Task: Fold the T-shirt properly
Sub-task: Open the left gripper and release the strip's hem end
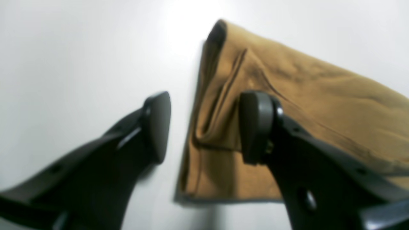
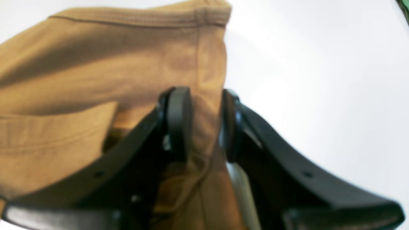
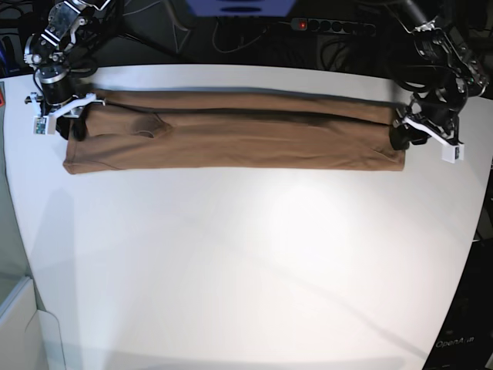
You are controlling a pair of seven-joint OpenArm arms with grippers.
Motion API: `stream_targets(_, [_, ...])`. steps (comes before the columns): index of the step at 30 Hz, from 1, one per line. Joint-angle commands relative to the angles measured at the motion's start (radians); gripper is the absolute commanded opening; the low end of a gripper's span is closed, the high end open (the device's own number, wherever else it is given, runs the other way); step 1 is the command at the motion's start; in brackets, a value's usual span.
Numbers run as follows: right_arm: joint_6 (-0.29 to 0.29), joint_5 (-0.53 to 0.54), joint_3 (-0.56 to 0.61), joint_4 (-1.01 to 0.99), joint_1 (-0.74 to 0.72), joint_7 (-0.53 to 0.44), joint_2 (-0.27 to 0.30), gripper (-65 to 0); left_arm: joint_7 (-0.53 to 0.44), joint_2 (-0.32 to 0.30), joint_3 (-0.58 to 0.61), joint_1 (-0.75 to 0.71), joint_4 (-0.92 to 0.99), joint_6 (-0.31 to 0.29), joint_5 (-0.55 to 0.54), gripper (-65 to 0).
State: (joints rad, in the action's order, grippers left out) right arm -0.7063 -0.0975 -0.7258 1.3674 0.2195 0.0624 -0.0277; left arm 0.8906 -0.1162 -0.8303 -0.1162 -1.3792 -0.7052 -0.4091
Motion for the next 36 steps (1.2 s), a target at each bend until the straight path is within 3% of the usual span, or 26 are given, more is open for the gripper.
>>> stream_targets(1, [0.008, -0.063, -0.001, -0.006, 0.013, 0.084, 0.002, -47.7, 0.015, -0.010, -0.002, 0.008, 0.005, 0.007, 0.014, -32.0])
stream_targets(5, [0.008, -0.063, -0.001, -0.004, 0.013, 0.083, 0.002, -47.7, 0.025, -0.015, -0.002, 0.013, 0.019, 0.007, 0.014, -35.1])
stream_targets(10, [0.008, -0.063, -0.001, -0.003, 0.013, 0.084, 0.002, -47.7, 0.026, -0.015, -0.002, 0.008, 0.021, 0.007, 0.014, -53.8])
stream_targets(12, [0.008, -0.063, -0.001, -0.001, 0.013, 0.084, 0.002, -47.7, 0.026, -0.015, -0.002, 0.006, 0.021, 0.007, 0.014, -58.4])
stream_targets(20, [0.008, -0.063, -0.001, -0.001, 0.013, 0.086, 0.002, -47.7, 0.026, -0.017, 0.056, -0.007, 0.021, 0.007, 0.011, -59.4])
stream_targets(23, [0.008, -0.063, -0.001, -0.001, 0.013, 0.086, 0.002, -47.7, 0.026, -0.010, 0.058, -0.006, 0.011, 0.007, 0.003, -62.8])
stream_targets(36, [0.008, -0.063, -0.001, -0.001, 0.013, 0.086, 0.001, -47.7, 0.029, -0.009, 0.056, -0.009, -0.096, 0.007, -0.044, -62.5])
